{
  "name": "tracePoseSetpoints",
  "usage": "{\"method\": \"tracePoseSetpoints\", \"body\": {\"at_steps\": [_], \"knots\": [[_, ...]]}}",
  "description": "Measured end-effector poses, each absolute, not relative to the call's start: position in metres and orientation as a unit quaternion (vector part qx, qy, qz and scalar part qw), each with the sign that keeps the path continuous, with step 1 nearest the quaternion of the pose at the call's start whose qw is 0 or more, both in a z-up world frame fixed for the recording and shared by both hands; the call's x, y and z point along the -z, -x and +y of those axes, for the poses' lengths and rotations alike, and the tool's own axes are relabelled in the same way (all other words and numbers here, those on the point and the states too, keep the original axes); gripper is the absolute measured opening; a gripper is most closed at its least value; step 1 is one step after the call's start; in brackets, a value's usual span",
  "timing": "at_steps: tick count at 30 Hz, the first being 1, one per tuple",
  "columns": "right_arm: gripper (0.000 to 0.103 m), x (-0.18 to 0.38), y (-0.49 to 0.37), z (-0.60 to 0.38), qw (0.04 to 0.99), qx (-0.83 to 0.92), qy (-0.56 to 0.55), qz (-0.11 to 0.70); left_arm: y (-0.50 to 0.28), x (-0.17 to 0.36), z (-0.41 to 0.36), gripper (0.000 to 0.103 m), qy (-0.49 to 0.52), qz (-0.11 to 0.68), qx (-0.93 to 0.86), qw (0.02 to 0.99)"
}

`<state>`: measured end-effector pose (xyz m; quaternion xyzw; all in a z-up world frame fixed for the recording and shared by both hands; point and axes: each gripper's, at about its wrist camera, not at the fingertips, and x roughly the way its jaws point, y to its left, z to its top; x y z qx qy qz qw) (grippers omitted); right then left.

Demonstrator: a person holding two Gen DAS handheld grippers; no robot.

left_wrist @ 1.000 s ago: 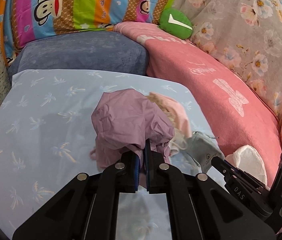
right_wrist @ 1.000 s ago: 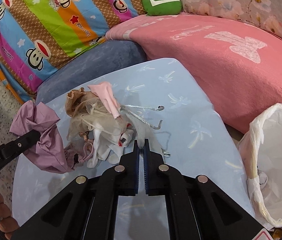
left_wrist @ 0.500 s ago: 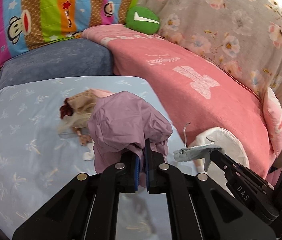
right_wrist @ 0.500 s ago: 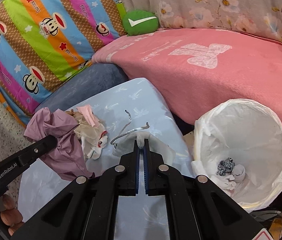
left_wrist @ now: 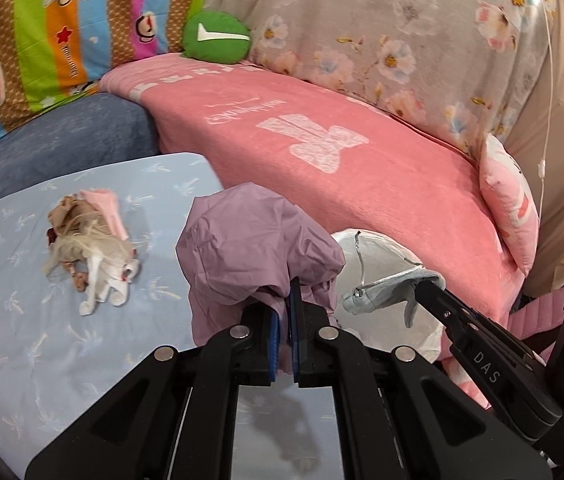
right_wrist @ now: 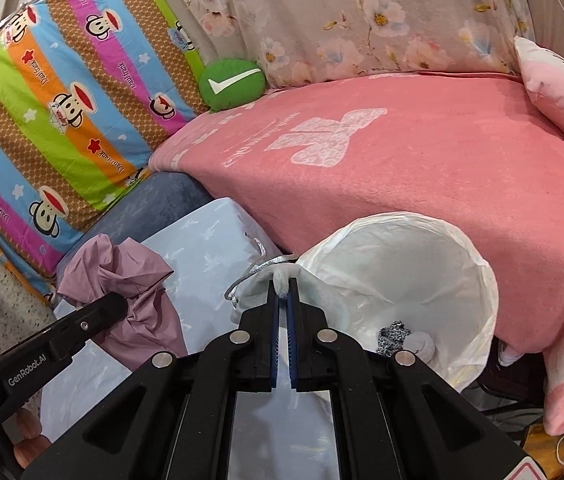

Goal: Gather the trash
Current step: 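Carry the lilac cloth and wire hanger with both grippers over the bin, then open both grippers over the bin to drop the cloth and hanger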

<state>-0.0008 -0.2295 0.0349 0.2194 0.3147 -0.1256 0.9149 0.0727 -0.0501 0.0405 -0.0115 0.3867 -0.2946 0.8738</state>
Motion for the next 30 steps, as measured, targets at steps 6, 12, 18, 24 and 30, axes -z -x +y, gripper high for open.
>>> {"method": "tracePoseSetpoints", "body": {"at_steps": [6, 12, 18, 24, 30], "knots": [[0.003, -0.037, 0.017, -0.256, 0.912, 0.145, -0.228, 0.310, -0.060, -0.044, -0.080, 0.005, -0.008, 0.387, 0.315, 0.867], [0.003, -0.042, 0.030, -0.274, 0.909, 0.161, -0.234, 0.305, -0.057, -0.049, -0.103, 0.005, -0.020, 0.393, 0.331, 0.858], [0.003, -0.046, 0.032, -0.291, 0.904, 0.177, -0.239, 0.307, -0.056, -0.052, -0.126, 0.005, -0.033, 0.396, 0.347, 0.849], [0.003, -0.047, 0.033, -0.304, 0.899, 0.192, -0.241, 0.312, -0.057, -0.052, -0.145, 0.005, -0.044, 0.402, 0.362, 0.840], [0.003, -0.045, 0.027, -0.312, 0.893, 0.201, -0.242, 0.321, -0.063, -0.048, -0.156, 0.006, -0.054, 0.414, 0.370, 0.830]]}}
